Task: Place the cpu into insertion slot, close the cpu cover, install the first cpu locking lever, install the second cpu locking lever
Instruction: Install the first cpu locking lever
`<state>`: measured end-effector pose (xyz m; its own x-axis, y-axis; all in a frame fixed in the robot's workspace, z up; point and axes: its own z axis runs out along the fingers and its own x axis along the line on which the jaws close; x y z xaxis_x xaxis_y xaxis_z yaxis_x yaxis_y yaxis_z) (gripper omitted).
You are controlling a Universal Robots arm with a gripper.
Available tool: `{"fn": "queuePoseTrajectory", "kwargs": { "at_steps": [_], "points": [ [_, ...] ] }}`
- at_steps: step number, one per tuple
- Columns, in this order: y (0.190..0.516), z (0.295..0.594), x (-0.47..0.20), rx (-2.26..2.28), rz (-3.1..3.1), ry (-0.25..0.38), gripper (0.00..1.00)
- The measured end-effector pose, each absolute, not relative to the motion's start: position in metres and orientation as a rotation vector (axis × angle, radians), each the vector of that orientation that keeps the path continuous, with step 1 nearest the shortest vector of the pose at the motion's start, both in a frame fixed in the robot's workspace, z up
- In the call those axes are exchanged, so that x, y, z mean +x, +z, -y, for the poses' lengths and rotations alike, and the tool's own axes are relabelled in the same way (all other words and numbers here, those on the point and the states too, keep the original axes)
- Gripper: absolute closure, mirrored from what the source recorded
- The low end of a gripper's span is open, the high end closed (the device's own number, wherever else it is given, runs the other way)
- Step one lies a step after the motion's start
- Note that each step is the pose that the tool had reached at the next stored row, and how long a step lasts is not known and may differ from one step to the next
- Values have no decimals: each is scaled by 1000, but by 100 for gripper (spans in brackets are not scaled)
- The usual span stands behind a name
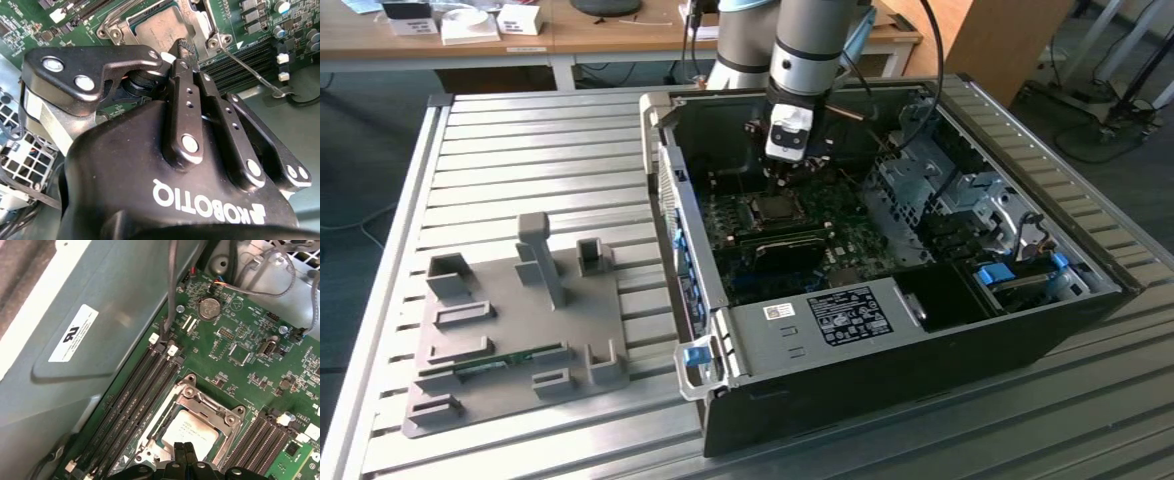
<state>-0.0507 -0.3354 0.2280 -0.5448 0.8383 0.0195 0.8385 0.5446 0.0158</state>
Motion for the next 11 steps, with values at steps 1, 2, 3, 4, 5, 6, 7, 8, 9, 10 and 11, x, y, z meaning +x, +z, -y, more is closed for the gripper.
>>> {"fn": "queuePoseTrajectory", "kwargs": {
  "at_steps": [1, 2, 3, 4, 5, 6, 7, 8, 9, 10, 11],
  "points": [
    [228, 335, -51, -1484, 2758, -36, 89],
    [228, 335, -51, -1474, 2763, -36, 89],
    [228, 335, -51, -1464, 2768, -36, 89],
    [228, 335, -51, -1453, 2774, -36, 89],
    [228, 335, -51, -1443, 2779, -36, 89],
    [228, 335, -51, -1433, 2784, -36, 89],
    [228, 335, -51, -1423, 2789, -36, 89],
    [228, 335, -52, -1413, 2794, -36, 89],
    [228, 335, -52, -1403, 2799, -36, 89],
    [228, 335, -52, -1394, 2804, -36, 89],
    [228, 335, -52, -1383, 2809, -36, 89]
  ]
}}
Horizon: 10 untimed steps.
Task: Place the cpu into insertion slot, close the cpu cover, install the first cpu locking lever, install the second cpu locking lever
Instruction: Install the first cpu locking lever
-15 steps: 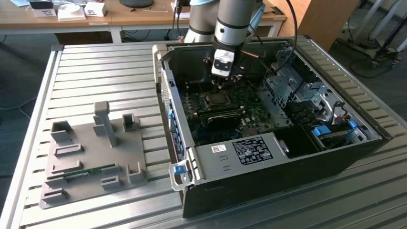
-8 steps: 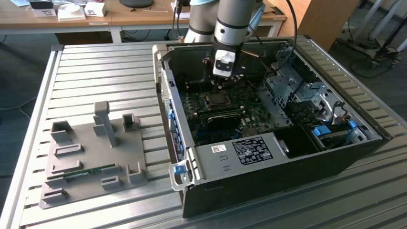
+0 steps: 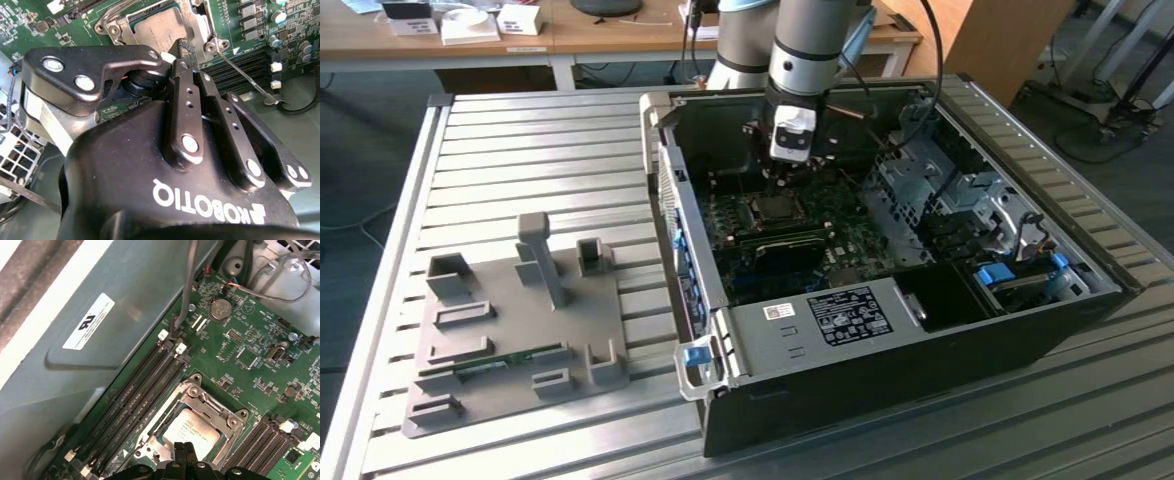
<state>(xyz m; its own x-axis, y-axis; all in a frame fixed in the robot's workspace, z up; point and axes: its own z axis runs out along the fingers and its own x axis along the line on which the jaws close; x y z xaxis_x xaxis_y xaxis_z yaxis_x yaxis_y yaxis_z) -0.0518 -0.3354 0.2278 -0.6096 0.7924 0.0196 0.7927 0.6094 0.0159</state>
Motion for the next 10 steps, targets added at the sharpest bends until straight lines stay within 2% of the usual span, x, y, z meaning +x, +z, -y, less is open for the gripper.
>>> {"fn": "queuePoseTrajectory", "kwargs": {
  "at_steps": [10],
  "points": [
    [228, 335, -53, -1283, 2855, -35, 89]
  ]
}}
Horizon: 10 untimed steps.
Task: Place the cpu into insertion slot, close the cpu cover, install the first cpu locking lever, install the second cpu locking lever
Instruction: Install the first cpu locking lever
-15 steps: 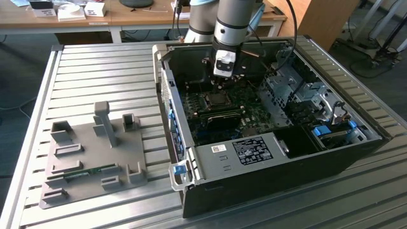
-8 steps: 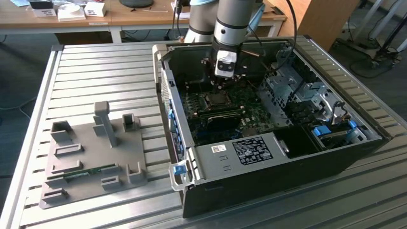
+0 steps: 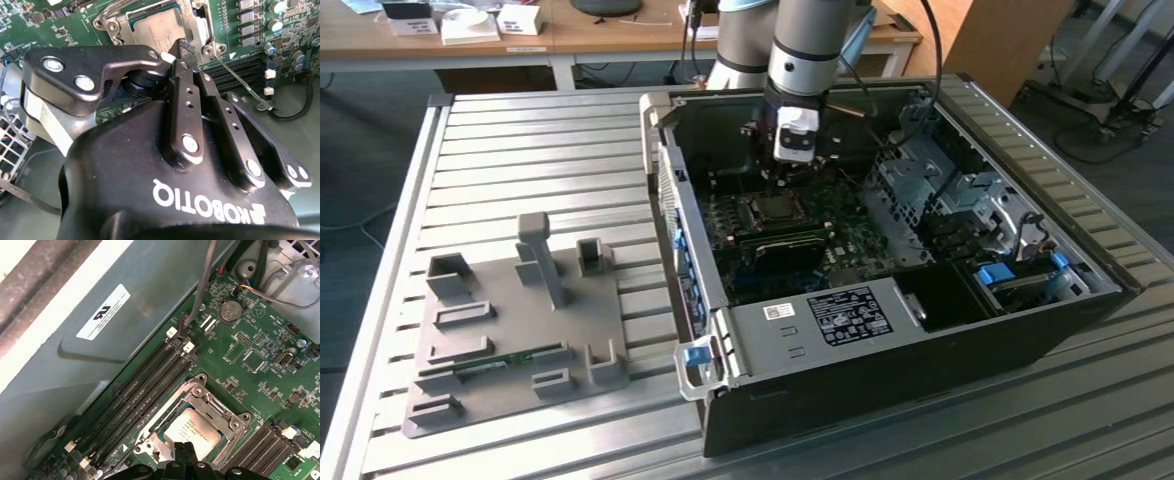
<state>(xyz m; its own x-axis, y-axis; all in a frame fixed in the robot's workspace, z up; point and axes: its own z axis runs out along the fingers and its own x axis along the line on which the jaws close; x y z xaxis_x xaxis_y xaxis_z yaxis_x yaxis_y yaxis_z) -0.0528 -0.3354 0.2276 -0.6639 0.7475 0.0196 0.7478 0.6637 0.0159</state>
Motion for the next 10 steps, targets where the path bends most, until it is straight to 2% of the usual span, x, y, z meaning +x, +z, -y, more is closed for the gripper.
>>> {"fn": "queuePoseTrajectory", "kwargs": {
  "at_steps": [10],
  "points": [
    [227, 335, -53, -1192, 2893, -35, 89]
  ]
}}
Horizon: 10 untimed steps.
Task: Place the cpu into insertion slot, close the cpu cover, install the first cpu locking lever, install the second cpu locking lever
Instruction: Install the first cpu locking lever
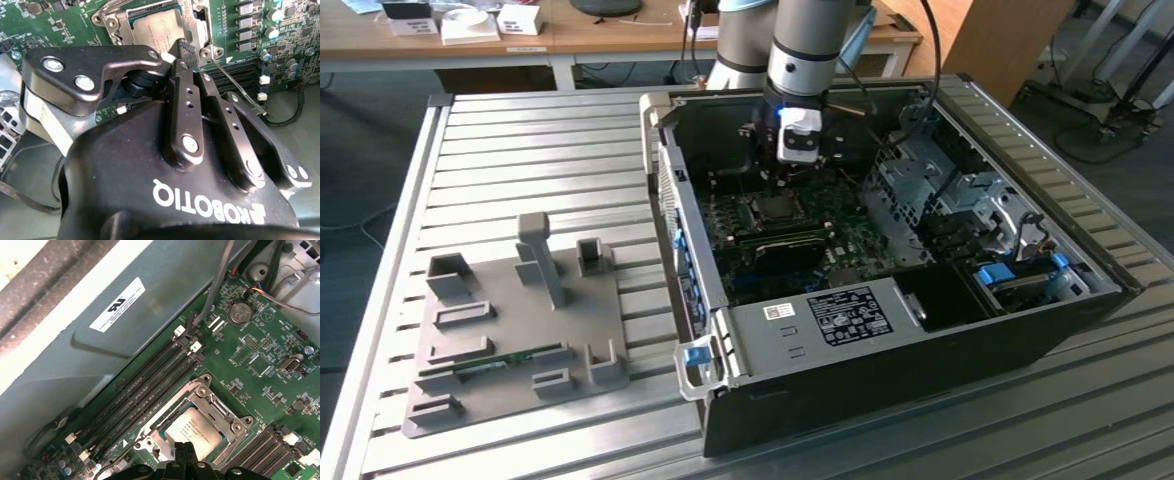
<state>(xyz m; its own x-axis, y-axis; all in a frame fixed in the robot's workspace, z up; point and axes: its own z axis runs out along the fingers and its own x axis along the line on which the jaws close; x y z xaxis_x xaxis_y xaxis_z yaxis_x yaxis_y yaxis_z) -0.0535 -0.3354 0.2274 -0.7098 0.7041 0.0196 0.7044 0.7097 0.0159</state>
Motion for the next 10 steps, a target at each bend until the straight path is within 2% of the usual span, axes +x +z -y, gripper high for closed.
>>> {"fn": "queuePoseTrajectory", "kwargs": {
  "at_steps": [10],
  "points": [
    [227, 335, -53, -1176, 2900, -34, 89]
  ]
}}
